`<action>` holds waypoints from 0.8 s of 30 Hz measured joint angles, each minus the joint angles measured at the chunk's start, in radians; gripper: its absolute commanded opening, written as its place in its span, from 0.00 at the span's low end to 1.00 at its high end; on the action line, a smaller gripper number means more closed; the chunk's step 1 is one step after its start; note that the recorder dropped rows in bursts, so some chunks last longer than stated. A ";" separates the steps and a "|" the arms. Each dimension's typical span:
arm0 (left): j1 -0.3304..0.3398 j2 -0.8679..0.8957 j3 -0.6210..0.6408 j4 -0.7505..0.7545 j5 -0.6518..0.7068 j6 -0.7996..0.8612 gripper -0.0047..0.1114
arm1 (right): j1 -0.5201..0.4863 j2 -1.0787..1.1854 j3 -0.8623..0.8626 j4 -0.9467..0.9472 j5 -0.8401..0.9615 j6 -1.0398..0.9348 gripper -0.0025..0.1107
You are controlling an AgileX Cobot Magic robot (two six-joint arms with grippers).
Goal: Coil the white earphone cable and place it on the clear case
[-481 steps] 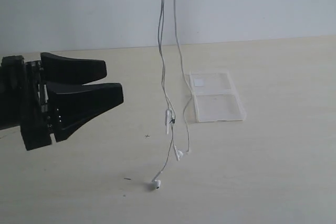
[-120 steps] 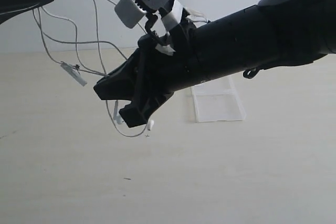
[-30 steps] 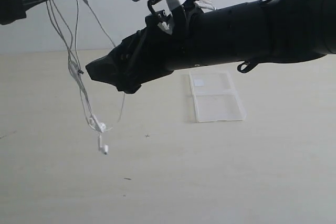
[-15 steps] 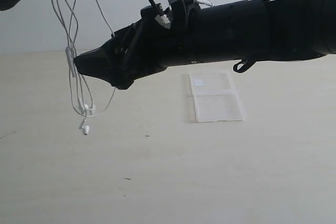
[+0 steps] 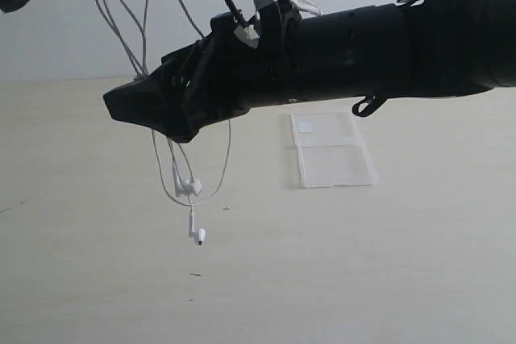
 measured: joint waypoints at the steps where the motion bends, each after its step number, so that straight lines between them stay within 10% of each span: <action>1: 0.000 0.000 0.000 -0.007 -0.012 0.008 0.04 | 0.000 0.009 0.000 0.000 0.002 0.000 0.72; 12: 0.000 0.000 0.000 -0.055 -0.084 0.043 0.04 | 0.000 0.057 0.000 0.000 0.010 -0.070 0.71; 24: 0.000 0.000 0.000 -0.058 -0.084 0.053 0.04 | 0.000 0.058 0.000 0.000 0.012 -0.073 0.48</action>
